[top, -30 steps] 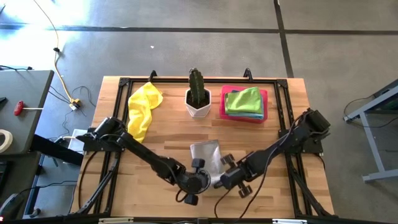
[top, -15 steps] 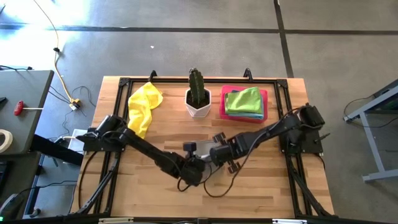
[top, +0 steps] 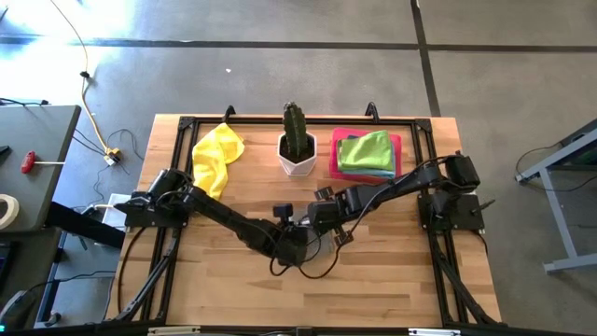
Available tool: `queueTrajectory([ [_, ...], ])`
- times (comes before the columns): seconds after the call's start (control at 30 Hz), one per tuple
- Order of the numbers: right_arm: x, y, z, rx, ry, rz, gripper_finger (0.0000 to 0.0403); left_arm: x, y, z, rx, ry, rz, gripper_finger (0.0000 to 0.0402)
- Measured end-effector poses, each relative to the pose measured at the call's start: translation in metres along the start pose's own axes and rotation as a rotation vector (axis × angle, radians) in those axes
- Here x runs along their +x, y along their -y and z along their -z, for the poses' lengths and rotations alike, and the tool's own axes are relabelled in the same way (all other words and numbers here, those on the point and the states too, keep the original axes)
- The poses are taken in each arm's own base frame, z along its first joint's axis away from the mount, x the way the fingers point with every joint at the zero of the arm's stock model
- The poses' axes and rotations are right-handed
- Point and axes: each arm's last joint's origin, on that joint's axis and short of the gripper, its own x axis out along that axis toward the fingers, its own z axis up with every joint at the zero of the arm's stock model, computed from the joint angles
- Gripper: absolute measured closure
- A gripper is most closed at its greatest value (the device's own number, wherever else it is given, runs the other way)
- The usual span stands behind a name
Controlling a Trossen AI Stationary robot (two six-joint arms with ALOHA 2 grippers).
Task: Fold microfiber towels
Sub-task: Fold the gray towel, then put the gray towel into the pink laundry bin
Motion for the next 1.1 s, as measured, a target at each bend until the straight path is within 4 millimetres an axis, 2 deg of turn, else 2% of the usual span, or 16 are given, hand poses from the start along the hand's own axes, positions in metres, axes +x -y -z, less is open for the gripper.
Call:
queueTrajectory([
  [0.1, 0.006, 0.001, 0.000, 0.002, -0.015, -0.005, 0.0385, 0.000, 0.000, 0.000, -0.002, -0.001, 0.003, 0.0395],
  [0.27, 0.011, 0.000, 0.002, 0.006, -0.053, 0.028, 0.0317, 0.000, -0.001, 0.002, 0.011, -0.017, -0.017, 0.0350],
  [0.37, 0.004, 0.001, 0.000, 0.054, -0.104, 0.130, 0.0285, 0.000, -0.004, 0.005, 0.038, -0.026, -0.091, 0.0314],
  [0.5, -0.009, -0.007, -0.004, 0.105, -0.144, 0.189, 0.0274, -0.001, -0.008, 0.010, 0.084, -0.051, -0.187, 0.0276],
  [0.73, -0.004, -0.058, -0.008, 0.145, -0.086, 0.174, 0.0279, -0.007, -0.006, 0.022, 0.177, -0.138, -0.195, 0.0259],
  [0.9, 0.005, -0.093, -0.011, 0.218, 0.065, 0.193, 0.0279, -0.020, 0.012, 0.031, 0.299, -0.170, -0.100, 0.0268],
  [1.1, 0.014, -0.131, -0.010, 0.246, 0.232, 0.146, 0.0279, -0.043, 0.037, 0.043, 0.308, -0.170, 0.033, 0.0275],
])
